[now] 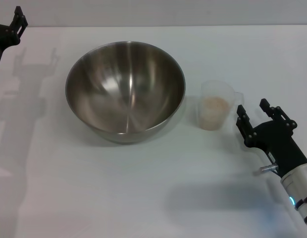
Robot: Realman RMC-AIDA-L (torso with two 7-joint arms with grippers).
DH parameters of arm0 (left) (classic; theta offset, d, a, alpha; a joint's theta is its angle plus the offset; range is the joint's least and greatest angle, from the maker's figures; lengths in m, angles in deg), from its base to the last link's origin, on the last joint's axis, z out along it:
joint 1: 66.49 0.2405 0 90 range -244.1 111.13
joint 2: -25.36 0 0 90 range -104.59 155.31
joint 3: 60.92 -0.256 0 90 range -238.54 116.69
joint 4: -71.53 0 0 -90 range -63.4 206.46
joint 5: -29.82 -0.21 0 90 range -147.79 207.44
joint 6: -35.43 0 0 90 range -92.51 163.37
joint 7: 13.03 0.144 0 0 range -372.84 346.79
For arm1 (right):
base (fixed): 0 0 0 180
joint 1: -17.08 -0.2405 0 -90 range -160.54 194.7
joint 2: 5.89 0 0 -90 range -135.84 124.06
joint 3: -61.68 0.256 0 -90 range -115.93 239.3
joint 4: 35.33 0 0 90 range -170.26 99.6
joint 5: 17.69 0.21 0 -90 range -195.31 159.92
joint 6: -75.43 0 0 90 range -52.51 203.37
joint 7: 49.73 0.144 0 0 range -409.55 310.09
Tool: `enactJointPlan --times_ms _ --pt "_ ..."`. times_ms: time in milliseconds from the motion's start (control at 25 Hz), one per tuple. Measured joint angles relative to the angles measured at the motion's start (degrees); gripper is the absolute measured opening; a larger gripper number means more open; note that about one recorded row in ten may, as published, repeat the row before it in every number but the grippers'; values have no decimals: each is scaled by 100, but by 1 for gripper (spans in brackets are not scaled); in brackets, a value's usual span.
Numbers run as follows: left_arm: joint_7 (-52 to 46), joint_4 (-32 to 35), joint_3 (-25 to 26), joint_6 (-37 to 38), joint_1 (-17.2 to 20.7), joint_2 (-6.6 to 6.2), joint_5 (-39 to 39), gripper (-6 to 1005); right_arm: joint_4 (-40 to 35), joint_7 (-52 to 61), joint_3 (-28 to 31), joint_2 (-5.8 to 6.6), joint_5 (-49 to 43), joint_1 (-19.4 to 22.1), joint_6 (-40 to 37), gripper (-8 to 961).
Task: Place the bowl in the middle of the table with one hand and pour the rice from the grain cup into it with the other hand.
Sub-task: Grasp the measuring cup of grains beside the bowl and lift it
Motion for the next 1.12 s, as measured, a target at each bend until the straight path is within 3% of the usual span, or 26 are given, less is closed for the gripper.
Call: enactJointPlan --times_ms 1120 --pt "4 -13 -2 -4 -63 0 0 840 -357 398 54 -7 18 -284 157 544"
